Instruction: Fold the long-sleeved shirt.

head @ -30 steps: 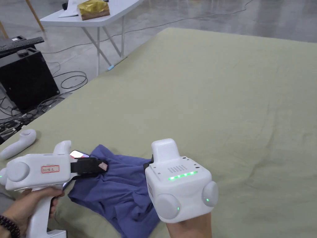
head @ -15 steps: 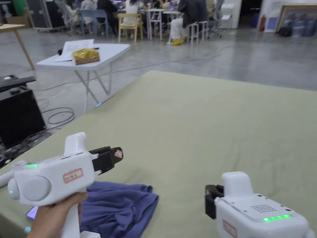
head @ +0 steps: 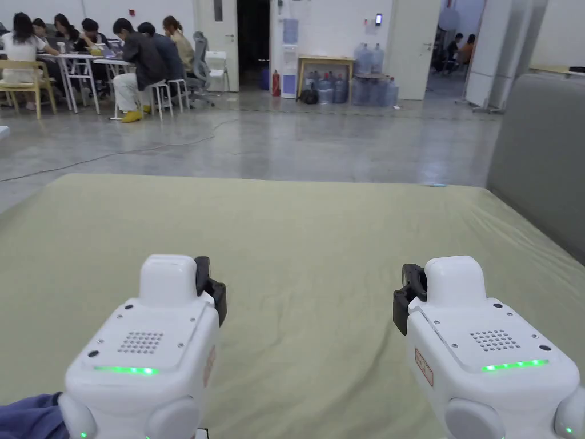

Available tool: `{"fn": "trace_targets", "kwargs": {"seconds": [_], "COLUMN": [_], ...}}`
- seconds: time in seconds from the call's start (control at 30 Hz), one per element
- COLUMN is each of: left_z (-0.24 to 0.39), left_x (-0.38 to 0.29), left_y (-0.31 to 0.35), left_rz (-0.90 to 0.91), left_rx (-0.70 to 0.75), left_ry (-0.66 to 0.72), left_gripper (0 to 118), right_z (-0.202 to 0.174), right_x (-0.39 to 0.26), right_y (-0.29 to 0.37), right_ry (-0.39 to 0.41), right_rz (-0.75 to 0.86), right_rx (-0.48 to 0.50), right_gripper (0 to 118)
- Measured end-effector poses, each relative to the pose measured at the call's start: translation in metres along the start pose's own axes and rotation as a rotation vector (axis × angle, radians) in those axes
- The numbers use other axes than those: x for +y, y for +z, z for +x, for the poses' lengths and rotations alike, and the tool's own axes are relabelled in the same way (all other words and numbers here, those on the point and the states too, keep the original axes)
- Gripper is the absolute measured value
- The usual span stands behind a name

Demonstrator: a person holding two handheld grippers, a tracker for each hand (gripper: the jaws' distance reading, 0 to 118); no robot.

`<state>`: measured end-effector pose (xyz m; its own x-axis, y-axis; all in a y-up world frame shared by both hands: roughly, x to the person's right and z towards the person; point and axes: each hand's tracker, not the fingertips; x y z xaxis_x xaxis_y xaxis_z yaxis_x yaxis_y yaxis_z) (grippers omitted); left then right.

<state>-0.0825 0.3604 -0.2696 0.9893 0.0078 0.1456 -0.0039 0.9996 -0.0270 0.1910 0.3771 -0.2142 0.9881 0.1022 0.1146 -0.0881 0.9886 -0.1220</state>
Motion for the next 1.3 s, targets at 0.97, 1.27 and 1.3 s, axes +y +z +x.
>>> {"fn": "trace_targets", "kwargs": {"seconds": [0.97,1.27,1.3], "left_z": [0.017,0.012,0.010], "left_x": [-0.066,-0.061,-0.061], "left_y": [0.009,0.010,0.010], "left_rz": [-0.113,-0.109,-0.111], "left_rx": [0.052,0.060,0.066], "left_ry": [-0.017,-0.018,-0.015], "left_gripper": [0,29,80], "right_z": [0.038,0.033,0.032], "right_x": [-0.059,-0.063,-0.064], "right_y": [0.003,0.001,0.001], "right_ry": [-0.020,-0.012,-0.021], "right_rz": [-0.008,0.016,0.024], "right_rx": [-0.071,-0.085,-0.108], "right_gripper": [2,26,81]}}
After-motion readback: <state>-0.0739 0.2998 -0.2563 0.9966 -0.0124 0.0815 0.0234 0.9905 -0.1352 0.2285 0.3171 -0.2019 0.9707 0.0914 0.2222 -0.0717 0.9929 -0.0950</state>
